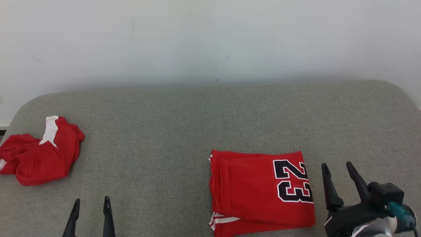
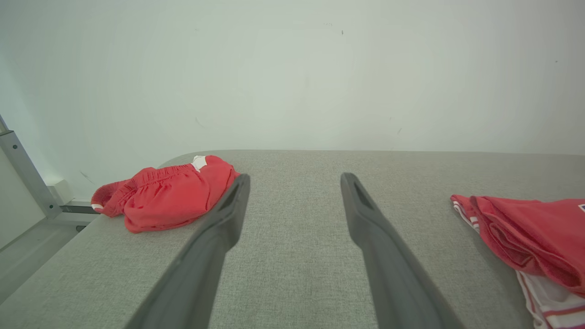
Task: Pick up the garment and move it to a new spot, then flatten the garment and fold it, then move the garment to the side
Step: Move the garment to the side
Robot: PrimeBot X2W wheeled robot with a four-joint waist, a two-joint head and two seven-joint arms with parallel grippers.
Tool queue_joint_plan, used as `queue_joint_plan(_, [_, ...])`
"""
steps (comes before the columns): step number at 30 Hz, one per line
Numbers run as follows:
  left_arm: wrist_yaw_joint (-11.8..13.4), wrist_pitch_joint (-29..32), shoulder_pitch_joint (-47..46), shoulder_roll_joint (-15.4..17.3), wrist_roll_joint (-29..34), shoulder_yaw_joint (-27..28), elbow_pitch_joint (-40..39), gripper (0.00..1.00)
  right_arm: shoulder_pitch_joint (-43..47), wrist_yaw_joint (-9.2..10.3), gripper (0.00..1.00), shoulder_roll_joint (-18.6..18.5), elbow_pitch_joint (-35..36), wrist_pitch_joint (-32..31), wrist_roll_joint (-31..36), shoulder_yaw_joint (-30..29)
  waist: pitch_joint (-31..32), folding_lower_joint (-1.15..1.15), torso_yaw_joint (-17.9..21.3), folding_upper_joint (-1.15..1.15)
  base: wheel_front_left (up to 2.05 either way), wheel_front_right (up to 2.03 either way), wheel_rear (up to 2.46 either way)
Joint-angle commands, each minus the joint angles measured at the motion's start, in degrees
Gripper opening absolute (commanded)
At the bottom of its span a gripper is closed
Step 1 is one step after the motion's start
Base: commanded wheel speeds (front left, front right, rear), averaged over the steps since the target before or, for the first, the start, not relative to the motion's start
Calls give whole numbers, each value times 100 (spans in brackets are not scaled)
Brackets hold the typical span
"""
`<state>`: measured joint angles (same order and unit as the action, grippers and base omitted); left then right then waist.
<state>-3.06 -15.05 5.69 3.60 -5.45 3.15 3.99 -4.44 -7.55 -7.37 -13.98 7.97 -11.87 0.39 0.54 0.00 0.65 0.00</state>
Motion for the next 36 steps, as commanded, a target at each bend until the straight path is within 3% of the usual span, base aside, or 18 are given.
queue_joint_plan(1, [-7,-17,-8,6,-8,-1,-6,100,-95,15,100,-18,-32,-41,43,-17,-3,0,-9,0,0,0,0])
queue_joint_plan(21, [-14,-17,-328,10,-63,-19,49,100,-1462,15,100,-99,-2070,-1546,-230,186,-477,0,-201,0,0,0,0])
queue_joint_plan(35, [-9,-17,-440,13,-63,-37,98,100,-1794,12,100,10,-2857,-2217,-594,632,-580,0,-203,0,0,0,0])
queue_joint_plan(36, [-7,-17,-445,16,-64,-29,95,100,-1789,8,76,3,-2905,-2275,-633,674,-583,0,-200,0,0,0,0])
